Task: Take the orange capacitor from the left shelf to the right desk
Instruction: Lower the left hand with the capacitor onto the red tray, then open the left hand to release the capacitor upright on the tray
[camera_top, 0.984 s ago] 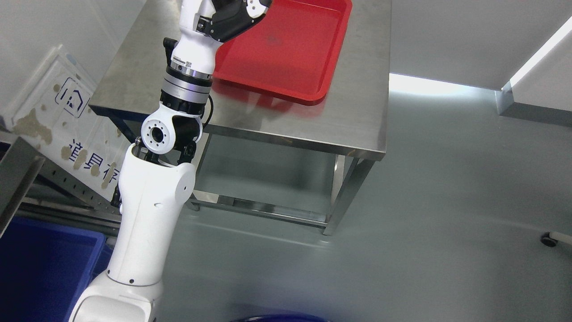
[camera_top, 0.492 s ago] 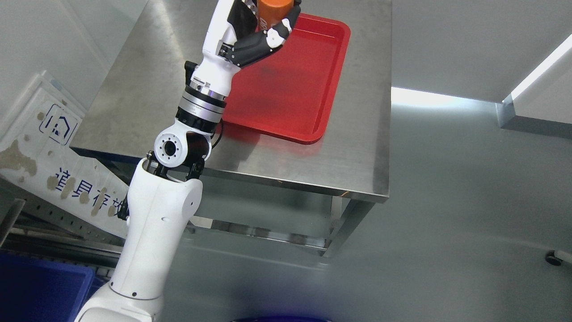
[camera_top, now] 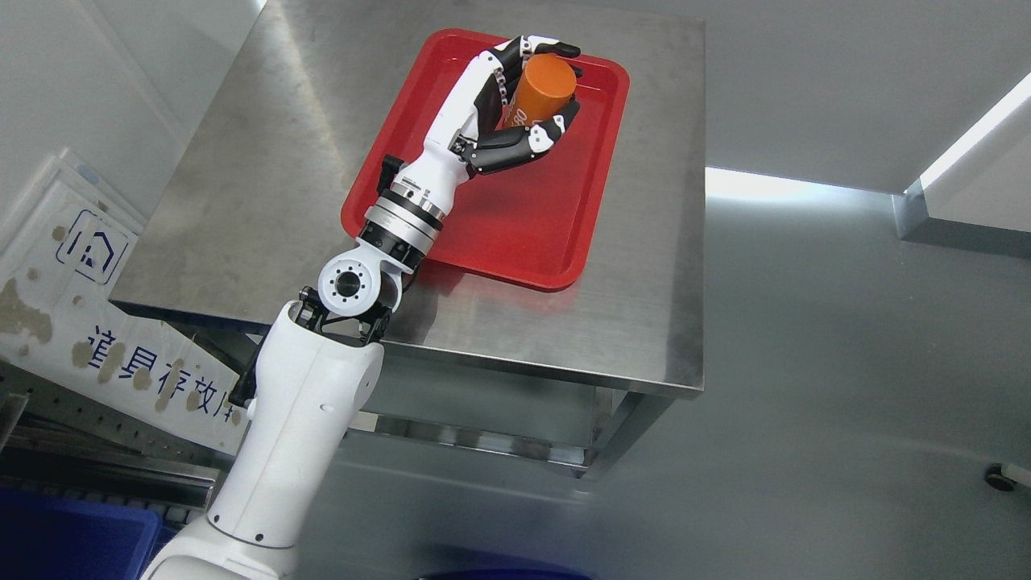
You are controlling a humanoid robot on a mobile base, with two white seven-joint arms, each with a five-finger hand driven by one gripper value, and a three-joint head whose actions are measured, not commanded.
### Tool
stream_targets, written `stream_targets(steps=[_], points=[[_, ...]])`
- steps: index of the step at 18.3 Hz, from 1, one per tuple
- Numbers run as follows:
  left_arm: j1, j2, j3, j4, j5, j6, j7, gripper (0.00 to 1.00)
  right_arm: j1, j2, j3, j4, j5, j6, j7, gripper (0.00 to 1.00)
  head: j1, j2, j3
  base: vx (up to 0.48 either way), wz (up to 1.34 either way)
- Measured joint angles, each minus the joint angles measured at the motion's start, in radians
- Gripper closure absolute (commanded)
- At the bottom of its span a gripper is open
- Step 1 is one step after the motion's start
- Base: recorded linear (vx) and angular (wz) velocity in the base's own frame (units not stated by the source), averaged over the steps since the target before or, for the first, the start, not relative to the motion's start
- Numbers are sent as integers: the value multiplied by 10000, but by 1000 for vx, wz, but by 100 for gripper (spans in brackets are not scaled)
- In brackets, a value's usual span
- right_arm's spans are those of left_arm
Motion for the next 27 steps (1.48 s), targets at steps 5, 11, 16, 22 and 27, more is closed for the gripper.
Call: stream_targets(steps=[5, 11, 16, 22, 27], points=[[-149, 0, -90, 781, -384, -67, 248, 90, 1, 0, 0, 0, 0, -26, 0, 0, 0, 0, 0, -2, 0], [-509, 0, 14, 1602, -863, -156, 742, 58, 0, 0, 0, 0, 0, -33, 0, 0, 0, 0, 0, -2, 0], [-686, 0, 91, 1968, -1021, -58, 778, 53, 0, 0, 0, 0, 0, -4, 0, 0, 0, 0, 0, 0, 0], [-931, -1, 244, 2240, -1092, 86, 780, 28, 0, 0, 0, 0, 0, 5, 0, 0, 0, 0, 0, 0, 0], [-1314, -1, 620, 2293, -1112, 111, 754, 17, 0, 0, 0, 0, 0, 6, 0, 0, 0, 0, 0, 0, 0]])
